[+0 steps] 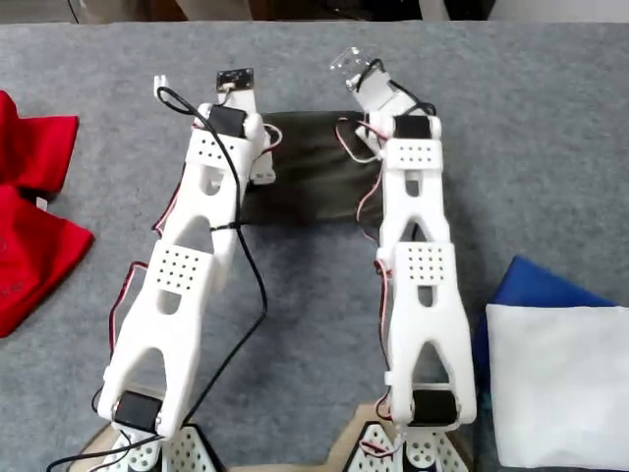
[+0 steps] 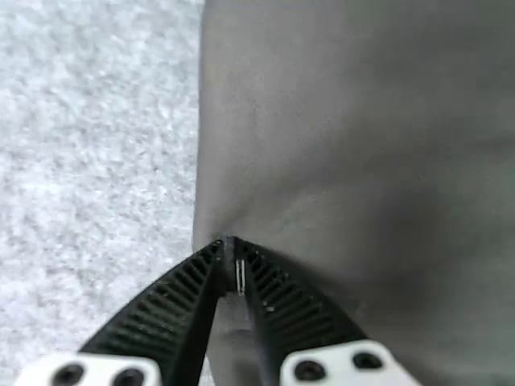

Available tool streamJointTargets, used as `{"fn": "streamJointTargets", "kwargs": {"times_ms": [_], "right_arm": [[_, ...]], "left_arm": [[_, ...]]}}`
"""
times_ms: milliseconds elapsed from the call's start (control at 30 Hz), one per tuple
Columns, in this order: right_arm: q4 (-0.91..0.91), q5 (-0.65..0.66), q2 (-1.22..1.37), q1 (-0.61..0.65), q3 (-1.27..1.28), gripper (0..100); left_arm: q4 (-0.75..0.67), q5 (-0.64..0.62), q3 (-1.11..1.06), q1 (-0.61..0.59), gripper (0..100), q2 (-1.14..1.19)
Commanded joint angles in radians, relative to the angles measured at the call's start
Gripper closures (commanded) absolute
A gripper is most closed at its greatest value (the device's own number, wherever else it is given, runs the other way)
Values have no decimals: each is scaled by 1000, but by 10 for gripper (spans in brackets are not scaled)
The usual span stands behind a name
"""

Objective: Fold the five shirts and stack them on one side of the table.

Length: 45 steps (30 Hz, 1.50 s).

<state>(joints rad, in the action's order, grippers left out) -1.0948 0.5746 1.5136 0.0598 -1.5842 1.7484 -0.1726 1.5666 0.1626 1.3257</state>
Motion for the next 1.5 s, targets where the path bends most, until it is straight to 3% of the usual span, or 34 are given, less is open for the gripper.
{"fn": "streamJointTargets", "kwargs": {"times_ms": [0,167,267,467,633,767,867,1167,1467], "right_arm": [[21,14,7,-8,-64,993],[-9,2,-12,-7,-88,993],[-97,-78,-102,-2,-87,993],[-319,-163,-323,-8,-84,993],[-496,-172,-472,-7,-84,993],[-598,-322,-512,-31,-77,993],[-687,-348,-463,-31,-71,993],[-695,-385,-352,-27,-30,993],[-683,-399,-700,-7,561,993]], "left_arm": [[5,18,0,-34,979,5],[3,17,6,-40,979,2],[8,15,114,-35,979,-39],[-44,15,95,5,979,-306],[-381,-43,61,-14,979,-289],[-577,-109,-127,-43,978,-183],[-586,-126,-164,-75,977,-147],[-617,-103,-172,-83,976,-111],[-554,-95,-163,-66,976,-122]]}}
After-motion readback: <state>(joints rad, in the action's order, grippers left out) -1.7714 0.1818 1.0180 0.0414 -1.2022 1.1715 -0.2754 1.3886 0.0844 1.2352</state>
